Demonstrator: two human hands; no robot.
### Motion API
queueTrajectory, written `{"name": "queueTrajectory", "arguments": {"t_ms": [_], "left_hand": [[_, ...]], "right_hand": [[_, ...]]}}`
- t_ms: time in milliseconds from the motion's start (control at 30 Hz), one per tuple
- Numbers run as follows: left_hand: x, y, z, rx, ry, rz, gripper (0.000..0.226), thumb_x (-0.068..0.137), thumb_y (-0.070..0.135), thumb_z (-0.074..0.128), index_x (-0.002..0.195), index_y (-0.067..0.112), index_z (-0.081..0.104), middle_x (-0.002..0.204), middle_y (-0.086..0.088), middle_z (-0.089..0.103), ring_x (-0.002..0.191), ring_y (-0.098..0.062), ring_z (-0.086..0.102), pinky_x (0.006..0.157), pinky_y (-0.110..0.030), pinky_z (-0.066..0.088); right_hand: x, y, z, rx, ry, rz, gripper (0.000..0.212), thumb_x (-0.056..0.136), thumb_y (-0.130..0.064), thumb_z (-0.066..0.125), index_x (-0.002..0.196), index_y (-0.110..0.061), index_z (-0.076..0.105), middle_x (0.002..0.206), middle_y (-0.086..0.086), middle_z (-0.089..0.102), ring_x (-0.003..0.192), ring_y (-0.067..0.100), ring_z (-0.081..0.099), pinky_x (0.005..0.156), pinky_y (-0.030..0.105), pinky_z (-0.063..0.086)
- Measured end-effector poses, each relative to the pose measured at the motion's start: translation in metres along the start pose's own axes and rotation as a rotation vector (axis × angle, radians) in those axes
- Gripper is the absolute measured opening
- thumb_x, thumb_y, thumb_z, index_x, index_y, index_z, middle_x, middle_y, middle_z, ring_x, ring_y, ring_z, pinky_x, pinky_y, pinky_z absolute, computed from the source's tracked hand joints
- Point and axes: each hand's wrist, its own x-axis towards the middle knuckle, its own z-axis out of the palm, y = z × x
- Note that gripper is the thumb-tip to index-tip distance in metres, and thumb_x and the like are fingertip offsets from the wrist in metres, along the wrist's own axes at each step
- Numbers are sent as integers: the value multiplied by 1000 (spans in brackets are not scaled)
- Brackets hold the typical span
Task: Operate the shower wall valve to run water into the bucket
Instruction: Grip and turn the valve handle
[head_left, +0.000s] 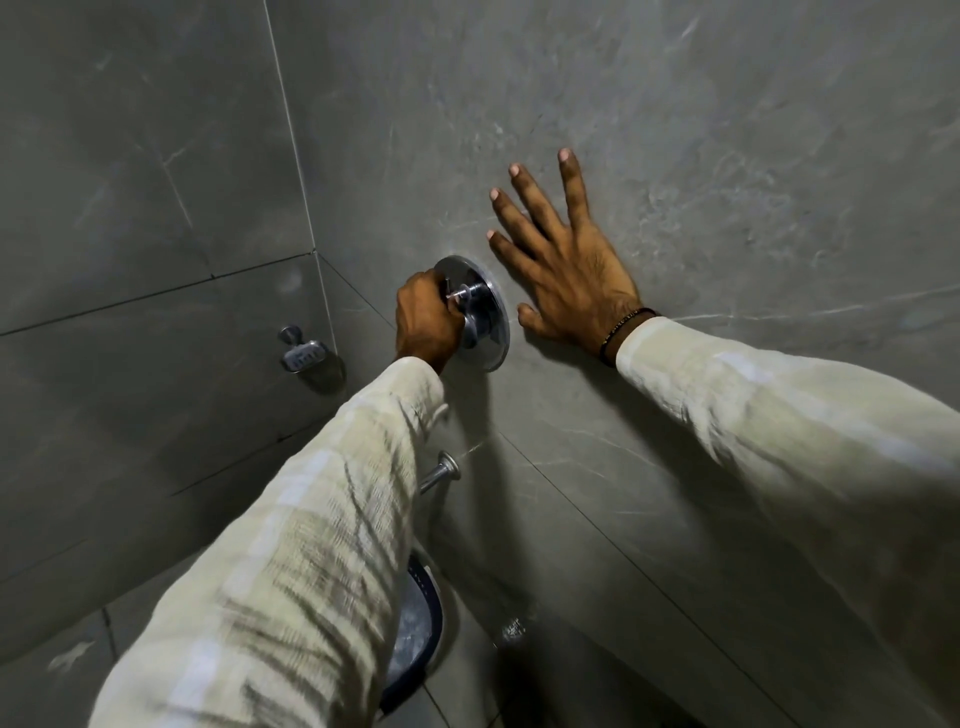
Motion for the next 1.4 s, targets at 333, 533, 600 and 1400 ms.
{"name": "queueTrajectory", "arguments": {"t_ms": [333, 533, 600, 1400], "left_hand": [[2, 0, -4, -14, 17, -45, 15, 100, 0, 65, 103, -6, 78, 89, -11, 66, 81, -23, 64, 76, -29, 53], [-5, 3, -1, 37, 23, -26, 23, 103, 9, 65, 122, -1, 75, 114, -18, 76, 89, -21, 64, 83, -26, 53], [-11, 3, -1, 58, 34, 14, 24, 104, 10, 64, 123, -1, 74, 118, -18, 74, 95, -24, 67, 84, -26, 52], [-67, 5, -7, 638, -15, 404, 69, 105, 24, 58, 164, 1, 32, 169, -26, 39, 156, -43, 38, 130, -53, 30]], "right_hand": [[-2, 1, -3, -1, -15, -3, 103, 95, -86, 14, 178, -26, -2, 183, 21, -14, 169, 51, -11, 128, 79, -3], [-1, 1, -1, 0, -15, -2, 104, 95, -87, 14, 178, -27, -2, 183, 21, -14, 169, 51, -12, 129, 79, -3], [0, 0, 0, -3, -14, -2, 104, 95, -87, 14, 178, -27, -2, 183, 21, -13, 169, 51, -11, 128, 79, -3], [-34, 18, -27, 381, -54, 23, 90, 105, -69, 24, 178, -27, -8, 184, 17, -12, 172, 40, -9, 134, 68, -8]]}}
